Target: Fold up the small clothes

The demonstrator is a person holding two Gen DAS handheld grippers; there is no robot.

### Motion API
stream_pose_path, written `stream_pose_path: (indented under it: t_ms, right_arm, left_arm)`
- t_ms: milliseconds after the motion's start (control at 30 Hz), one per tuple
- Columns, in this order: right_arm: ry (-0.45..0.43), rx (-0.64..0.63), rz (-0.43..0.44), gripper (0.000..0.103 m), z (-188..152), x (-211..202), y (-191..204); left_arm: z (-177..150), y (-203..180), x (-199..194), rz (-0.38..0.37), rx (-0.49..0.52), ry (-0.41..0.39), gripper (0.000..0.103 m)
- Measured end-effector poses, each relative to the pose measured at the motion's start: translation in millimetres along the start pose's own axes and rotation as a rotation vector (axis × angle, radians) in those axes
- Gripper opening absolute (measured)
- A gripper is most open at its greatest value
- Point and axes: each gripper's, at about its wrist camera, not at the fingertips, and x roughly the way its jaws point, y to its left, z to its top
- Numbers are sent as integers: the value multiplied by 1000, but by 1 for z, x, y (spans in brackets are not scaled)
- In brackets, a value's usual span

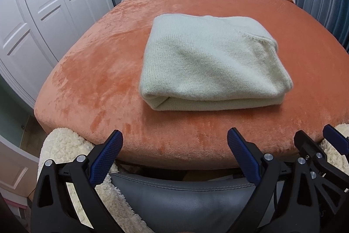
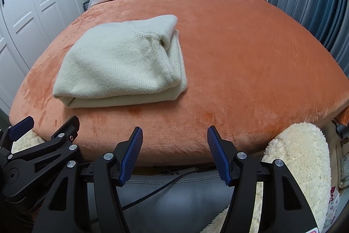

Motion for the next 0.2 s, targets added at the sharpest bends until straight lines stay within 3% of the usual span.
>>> stream_pose_path:
  t_ms: [200]
  right_arm:
    - [1,0,0,60,-1,1,3]
  left_arm:
    - [0,0,0,0,-1,-4,93]
